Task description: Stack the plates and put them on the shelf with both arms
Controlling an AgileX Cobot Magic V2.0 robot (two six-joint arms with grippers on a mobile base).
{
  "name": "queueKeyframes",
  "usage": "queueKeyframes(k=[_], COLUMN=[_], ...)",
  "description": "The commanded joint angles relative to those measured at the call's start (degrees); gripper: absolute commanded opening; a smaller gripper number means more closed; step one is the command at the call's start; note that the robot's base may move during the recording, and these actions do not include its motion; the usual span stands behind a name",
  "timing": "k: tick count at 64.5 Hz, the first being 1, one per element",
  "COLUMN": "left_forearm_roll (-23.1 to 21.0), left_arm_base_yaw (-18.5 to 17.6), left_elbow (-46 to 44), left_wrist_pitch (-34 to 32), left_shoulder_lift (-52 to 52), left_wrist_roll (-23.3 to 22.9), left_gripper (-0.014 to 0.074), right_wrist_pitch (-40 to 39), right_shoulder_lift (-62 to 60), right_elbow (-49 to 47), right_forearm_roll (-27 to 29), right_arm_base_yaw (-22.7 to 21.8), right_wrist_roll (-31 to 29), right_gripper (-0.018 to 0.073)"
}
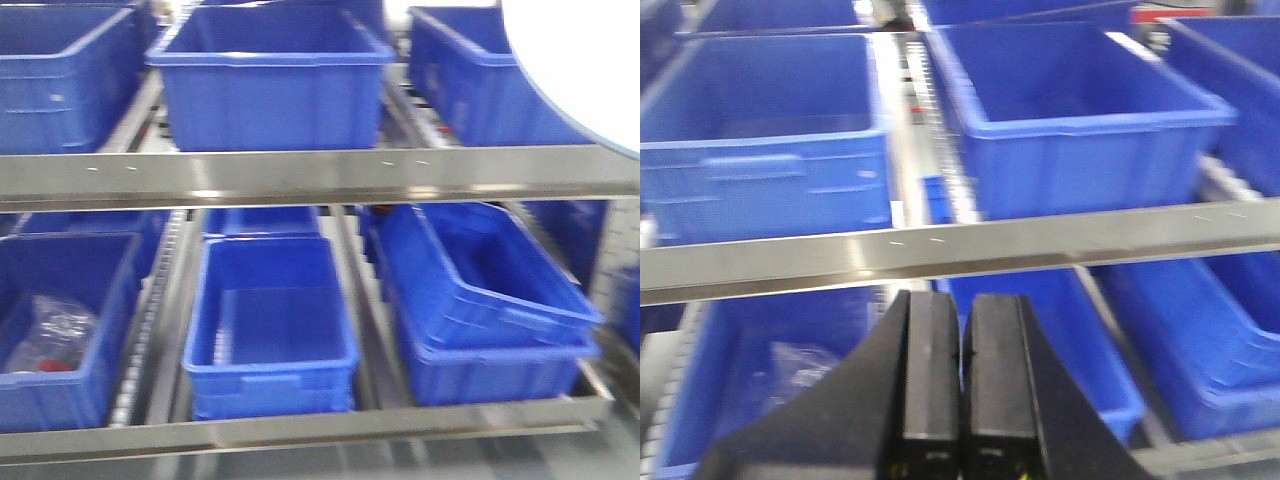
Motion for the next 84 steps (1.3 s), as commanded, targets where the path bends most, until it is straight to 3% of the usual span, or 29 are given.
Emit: queueKeyframes(k=[1, 84], left_forearm_roll=[-0.6, -0.6], left_arm_base_yaw=[0.0, 0.0], left_elbow=[-1.7, -1.7], left_wrist_pitch=[-5.1, -5.1], left_shoulder_lift=[0.3, 0.3], left_wrist_roll=[-0.3, -0.3], left_gripper=[0.0083, 0.0083], right_wrist_pitch=[-5.8, -5.8], right_shoulder_lift=[0.2, 0.2], right_elbow=[-1.9, -1.9], right_forearm_roll=[0.3, 0.3], right_arm_base_yaw=[-0.4, -0.4], right_wrist_roll=[0.0, 0.0], right_gripper=[0.0057, 0.0057])
